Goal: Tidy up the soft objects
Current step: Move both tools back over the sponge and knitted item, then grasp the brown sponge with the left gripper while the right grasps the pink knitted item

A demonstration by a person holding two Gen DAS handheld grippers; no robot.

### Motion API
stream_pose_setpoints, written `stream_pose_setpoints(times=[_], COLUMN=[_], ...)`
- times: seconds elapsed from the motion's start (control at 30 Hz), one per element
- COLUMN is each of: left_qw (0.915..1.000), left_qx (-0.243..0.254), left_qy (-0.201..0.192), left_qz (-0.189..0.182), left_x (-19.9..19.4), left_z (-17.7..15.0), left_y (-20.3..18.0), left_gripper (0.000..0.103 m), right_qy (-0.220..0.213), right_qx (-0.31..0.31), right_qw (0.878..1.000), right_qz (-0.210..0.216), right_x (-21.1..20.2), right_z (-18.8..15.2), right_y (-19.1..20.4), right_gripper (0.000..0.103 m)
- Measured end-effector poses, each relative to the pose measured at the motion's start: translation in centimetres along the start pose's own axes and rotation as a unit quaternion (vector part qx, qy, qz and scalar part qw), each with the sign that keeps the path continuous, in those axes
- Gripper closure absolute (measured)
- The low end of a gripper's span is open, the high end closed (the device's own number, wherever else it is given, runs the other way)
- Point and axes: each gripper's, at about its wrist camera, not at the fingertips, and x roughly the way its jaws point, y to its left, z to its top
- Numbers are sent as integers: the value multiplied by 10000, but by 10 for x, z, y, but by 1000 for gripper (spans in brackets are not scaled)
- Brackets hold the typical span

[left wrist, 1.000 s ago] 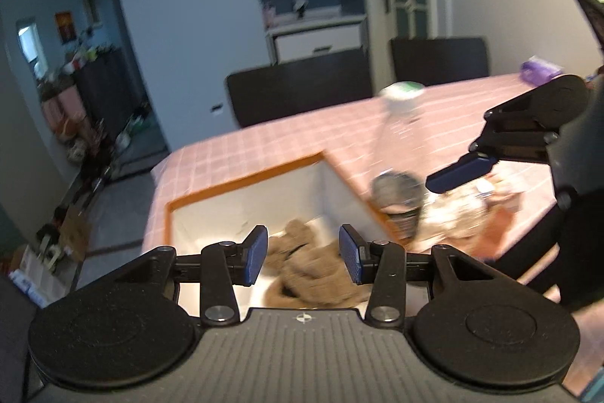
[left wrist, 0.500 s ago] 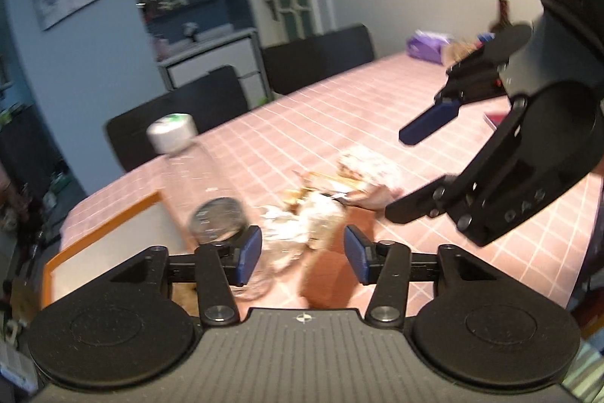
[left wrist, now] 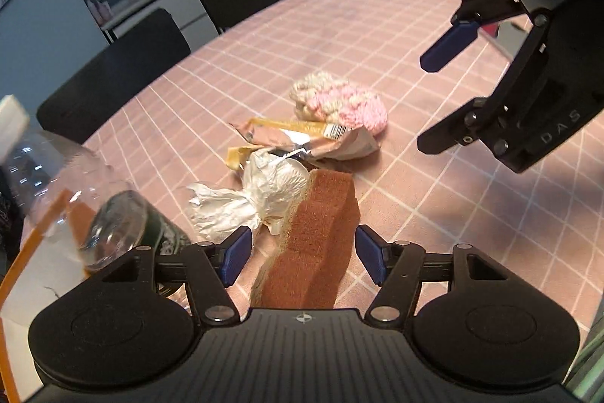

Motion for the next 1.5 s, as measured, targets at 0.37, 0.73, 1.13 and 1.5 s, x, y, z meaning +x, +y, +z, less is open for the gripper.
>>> stream_pose_setpoints(times=[0.37, 0.73, 1.13, 1.5], left_qw=[9976, 9938, 9932, 9959], left_qx=[-64, -254, -363, -547], left_qy=[665, 991, 1002, 631], left_qz=[-158, -446, -477, -349], left_x=[32, 42, 43, 14], left_z=[10, 16, 17, 14], left_y=[4, 3, 0, -5], left_gripper=[34, 58, 66, 67], right_qy=[83, 412, 365, 111], right_qx=[1101, 1483, 1039, 837], right_qw=[9938, 9878, 9939, 9961], right_qz=[161, 248, -24, -239], right_x=[56, 106, 111, 62], right_z=[33, 33, 26, 21], right_y=[-61, -68, -52, -45], right_gripper=[35, 35, 60, 93])
